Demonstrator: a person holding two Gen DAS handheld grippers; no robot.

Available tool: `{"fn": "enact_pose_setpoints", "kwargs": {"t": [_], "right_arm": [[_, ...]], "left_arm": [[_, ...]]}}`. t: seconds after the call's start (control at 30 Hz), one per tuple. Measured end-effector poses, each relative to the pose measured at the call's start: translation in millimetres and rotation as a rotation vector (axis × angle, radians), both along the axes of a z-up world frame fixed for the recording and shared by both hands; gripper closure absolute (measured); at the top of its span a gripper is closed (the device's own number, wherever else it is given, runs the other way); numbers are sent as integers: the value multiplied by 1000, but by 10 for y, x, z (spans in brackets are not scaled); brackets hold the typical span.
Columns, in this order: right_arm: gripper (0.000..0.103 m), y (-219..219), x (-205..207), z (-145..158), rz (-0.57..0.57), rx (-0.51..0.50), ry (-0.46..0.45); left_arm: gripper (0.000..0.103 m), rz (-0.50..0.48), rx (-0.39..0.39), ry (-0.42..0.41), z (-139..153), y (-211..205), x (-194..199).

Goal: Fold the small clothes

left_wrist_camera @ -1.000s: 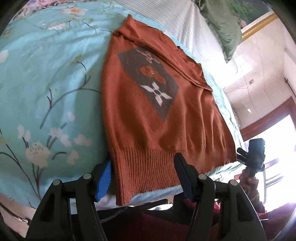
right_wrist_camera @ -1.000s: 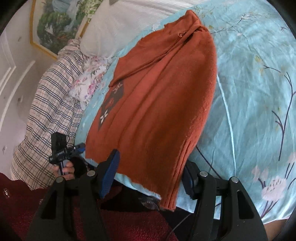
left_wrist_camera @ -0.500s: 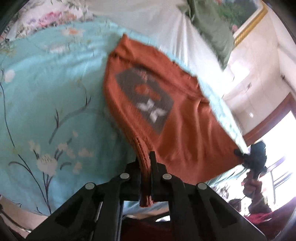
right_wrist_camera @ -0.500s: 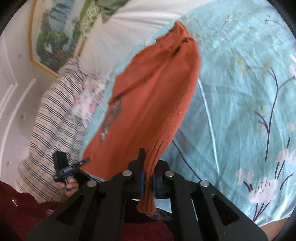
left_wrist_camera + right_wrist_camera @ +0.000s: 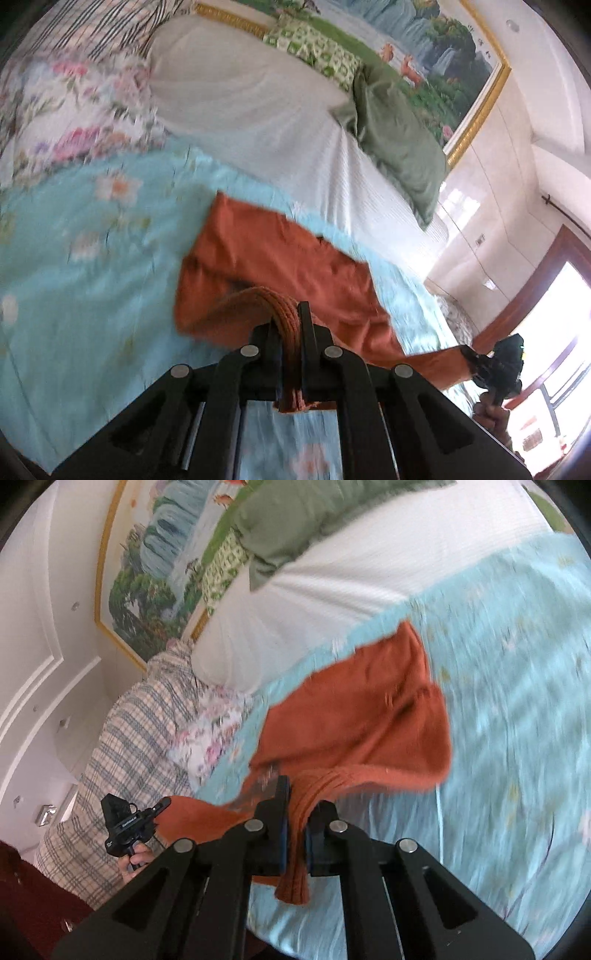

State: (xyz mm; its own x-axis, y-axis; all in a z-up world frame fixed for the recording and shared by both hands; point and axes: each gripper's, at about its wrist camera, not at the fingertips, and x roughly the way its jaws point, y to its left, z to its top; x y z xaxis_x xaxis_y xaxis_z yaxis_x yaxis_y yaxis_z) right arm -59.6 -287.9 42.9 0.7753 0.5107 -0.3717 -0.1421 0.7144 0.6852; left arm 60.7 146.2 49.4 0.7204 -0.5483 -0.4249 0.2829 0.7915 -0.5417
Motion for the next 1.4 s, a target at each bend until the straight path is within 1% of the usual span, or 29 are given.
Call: {"fn": "enact_pose_setpoints", "kwargs": {"t": [0.13,0.2,0.27,0.43,0.47,0.57,0.63,0.8,0.9,0.97,1.0,1.07,1.13,1.17,1.2,1.23,1.27,1.3,1.33,1.37,1.4], "right_arm": [[96,-76,417,184,-22,-81,-24],[96,-120,688,212,-31,-114,-17],[96,-161,982,205,-41,-141,-7],[96,-286,1724,86,-85,-208,54],[96,-332,1846,42,-92,-205,71],[96,-485,2187,-111,-117,-196,120],[96,-549,2396,-216,-121,-189,145],[96,-590,2794,-505,-100,-185,217],[96,-581,2973,-674,-98,-207,262],[95,-599,3086,-832,-114,-209,334],[95,-608,3121,-890,-120,-201,362],[95,-628,3098,-904,-130,-173,360],[94,-651,3046,-853,-133,-153,358],[93,-676,2990,-802,-139,-139,346],[92,-701,2926,-742,-152,-129,332],[85,-726,2845,-671,-170,-118,312],[75,-752,2756,-602,-195,-113,293],[69,-766,2659,-526,-230,-125,279],[62,-763,2545,-447,-270,-147,260],[60,-726,2427,-372,-290,-165,231],[60,-658,2368,-332,-279,-174,208]], "left_arm": [[99,19,27,-51,177,-145,415],[99,42,64,-62,221,-247,698],[99,70,96,-53,221,-326,978],[99,119,150,-8,96,-438,1687],[99,125,164,0,62,-470,1826],[99,144,216,41,-116,-569,2259],[99,147,227,68,-248,-607,2470],[99,194,278,156,-654,-656,2915],[98,207,302,214,-936,-684,3131],[97,203,315,250,-1103,-705,3217],[95,203,321,254,-1138,-699,3221],[94,192,307,254,-1125,-666,3175],[82,183,311,253,-1058,-642,3064],[69,183,318,245,-1002,-640,2969],[62,179,316,224,-933,-642,2850],[61,160,312,203,-864,-670,2723],[61,129,319,193,-822,-725,2583],[61,92,321,187,-796,-798,2453],[61,60,319,182,-789,-865,2356],[61,23,315,180,-800,-958,2261],[61,-25,310,184,-830,-1074,2172]]}}
